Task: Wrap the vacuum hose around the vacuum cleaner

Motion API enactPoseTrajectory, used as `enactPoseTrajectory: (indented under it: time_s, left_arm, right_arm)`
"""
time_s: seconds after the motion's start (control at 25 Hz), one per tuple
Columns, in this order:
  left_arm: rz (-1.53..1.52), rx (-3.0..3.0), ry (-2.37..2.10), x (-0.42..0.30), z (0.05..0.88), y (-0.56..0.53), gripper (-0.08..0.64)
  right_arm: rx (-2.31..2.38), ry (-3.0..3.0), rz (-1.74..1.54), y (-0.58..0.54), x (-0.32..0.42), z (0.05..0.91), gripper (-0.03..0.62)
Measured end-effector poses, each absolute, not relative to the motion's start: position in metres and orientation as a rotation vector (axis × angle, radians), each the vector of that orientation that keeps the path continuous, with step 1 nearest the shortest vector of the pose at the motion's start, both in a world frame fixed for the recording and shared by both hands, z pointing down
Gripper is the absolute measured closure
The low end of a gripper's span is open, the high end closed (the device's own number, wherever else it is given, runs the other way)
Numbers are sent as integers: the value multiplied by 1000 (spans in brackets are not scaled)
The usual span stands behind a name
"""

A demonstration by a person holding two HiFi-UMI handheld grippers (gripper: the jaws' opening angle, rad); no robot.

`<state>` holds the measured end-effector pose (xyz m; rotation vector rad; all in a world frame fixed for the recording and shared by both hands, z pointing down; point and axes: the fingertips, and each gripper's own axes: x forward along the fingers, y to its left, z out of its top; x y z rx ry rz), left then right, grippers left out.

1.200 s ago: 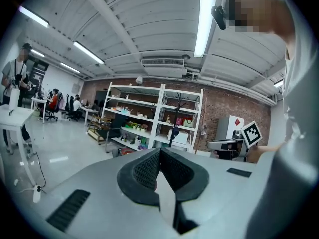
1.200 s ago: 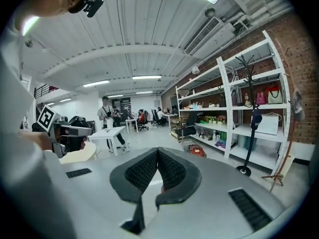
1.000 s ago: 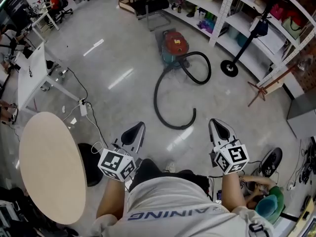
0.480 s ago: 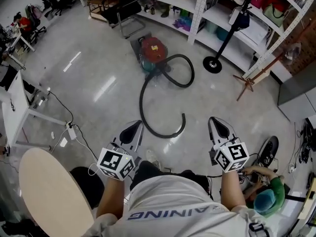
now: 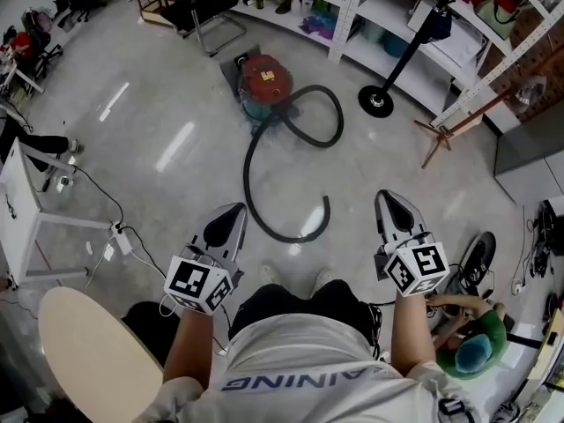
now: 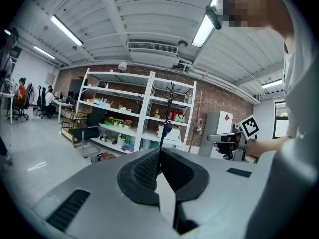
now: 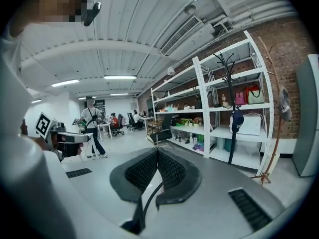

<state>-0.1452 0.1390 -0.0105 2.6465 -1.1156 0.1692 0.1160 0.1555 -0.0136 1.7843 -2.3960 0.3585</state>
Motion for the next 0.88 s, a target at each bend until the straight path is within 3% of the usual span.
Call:
enactPoseTrajectory:
  time_s: [0.4, 0.88]
  left_arm:
    - [213, 2594, -1213, -107, 45, 86, 543]
    - [377, 2484, -1175, -111, 290, 64, 543]
  right_arm:
    - [1477, -2493, 298, 90, 137, 54, 583]
    - [1137, -2478, 378, 54, 125, 323, 581]
